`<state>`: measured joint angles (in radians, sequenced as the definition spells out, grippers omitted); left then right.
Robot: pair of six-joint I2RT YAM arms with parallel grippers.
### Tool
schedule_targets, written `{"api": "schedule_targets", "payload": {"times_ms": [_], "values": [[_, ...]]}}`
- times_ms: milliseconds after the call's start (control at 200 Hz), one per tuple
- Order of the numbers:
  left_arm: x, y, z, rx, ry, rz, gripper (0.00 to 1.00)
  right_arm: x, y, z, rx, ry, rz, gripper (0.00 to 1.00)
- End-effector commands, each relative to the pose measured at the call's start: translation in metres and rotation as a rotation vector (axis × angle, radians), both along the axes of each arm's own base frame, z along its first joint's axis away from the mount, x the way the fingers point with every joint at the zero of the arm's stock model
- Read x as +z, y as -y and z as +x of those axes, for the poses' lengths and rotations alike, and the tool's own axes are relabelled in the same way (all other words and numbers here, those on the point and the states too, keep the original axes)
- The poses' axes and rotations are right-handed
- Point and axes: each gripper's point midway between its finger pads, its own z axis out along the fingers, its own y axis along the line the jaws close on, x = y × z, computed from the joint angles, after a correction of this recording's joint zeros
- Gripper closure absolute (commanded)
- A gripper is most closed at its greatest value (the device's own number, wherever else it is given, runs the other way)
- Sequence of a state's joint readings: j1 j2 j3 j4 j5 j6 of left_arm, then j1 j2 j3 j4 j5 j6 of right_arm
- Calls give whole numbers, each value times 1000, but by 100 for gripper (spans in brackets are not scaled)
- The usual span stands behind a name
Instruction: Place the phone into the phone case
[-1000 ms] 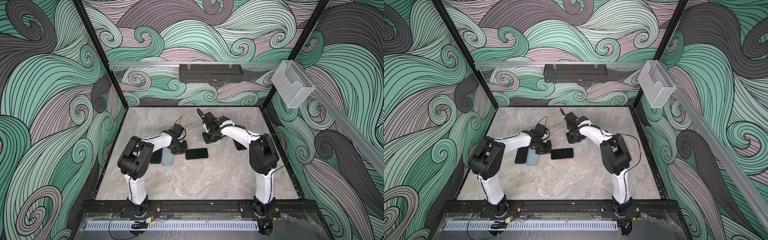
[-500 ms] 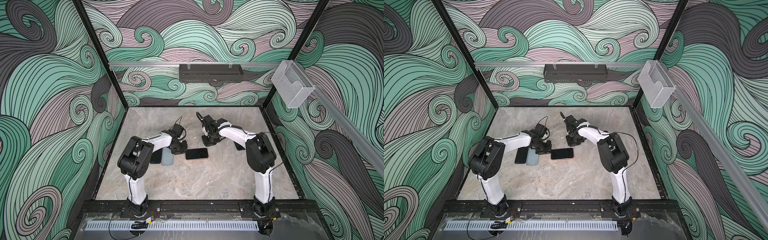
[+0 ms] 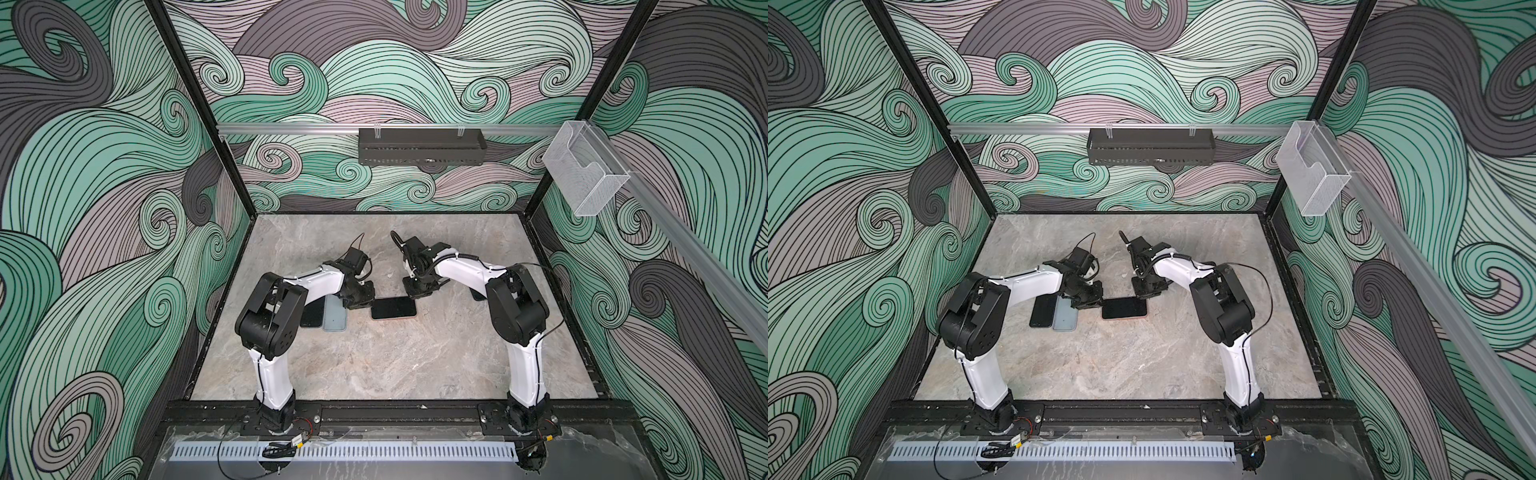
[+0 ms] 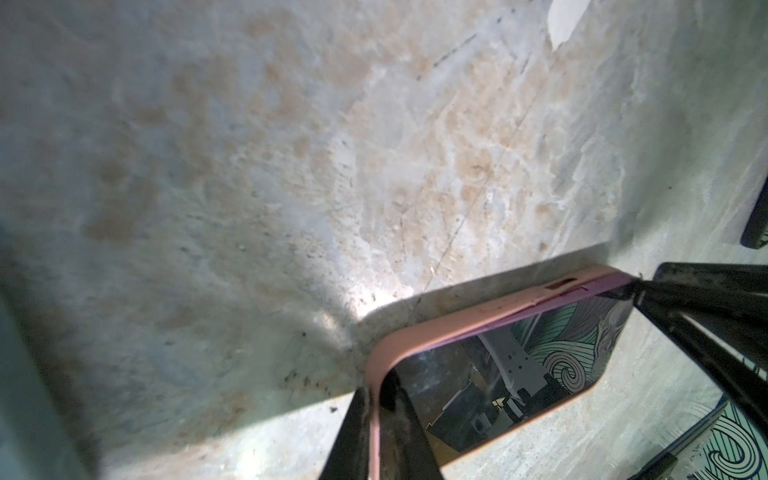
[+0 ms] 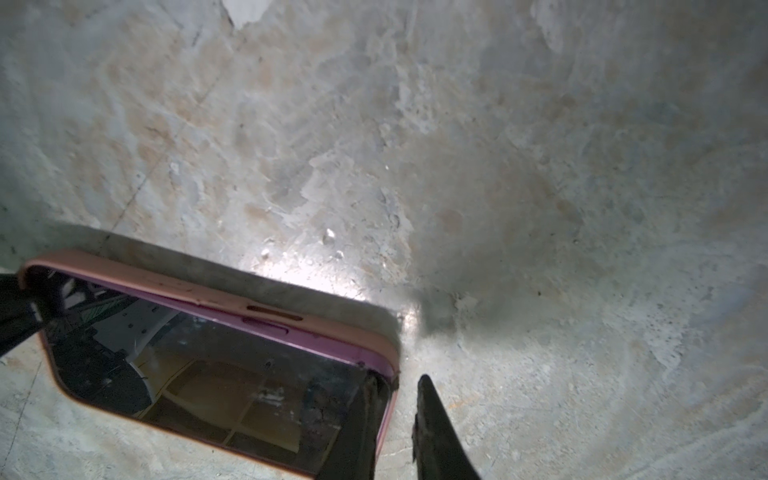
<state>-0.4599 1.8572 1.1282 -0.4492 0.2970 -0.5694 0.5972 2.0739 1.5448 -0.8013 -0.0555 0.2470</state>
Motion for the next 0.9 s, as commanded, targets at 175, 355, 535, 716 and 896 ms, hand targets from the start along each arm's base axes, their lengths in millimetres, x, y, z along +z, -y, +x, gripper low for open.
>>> {"api": "schedule_targets", "payload": {"times_ms": [175,355,535,716,896], "values": [[-11,-11,-8,-1,-38,44,85,-18,4,-10,-8,-54,-40,80],[-9,-10,-6,1,-31,40,85,-30,14,-21,5,-81,-105,80],[-10,-10,-6,2,-33,35,85,-48,25,-32,14,-122,-189,80],[-11,-10,-7,0,-34,35,85,-60,28,-38,24,-143,-237,80],[-11,-12,-6,3,-33,34,85,-72,32,-45,27,-173,-267,80]]}}
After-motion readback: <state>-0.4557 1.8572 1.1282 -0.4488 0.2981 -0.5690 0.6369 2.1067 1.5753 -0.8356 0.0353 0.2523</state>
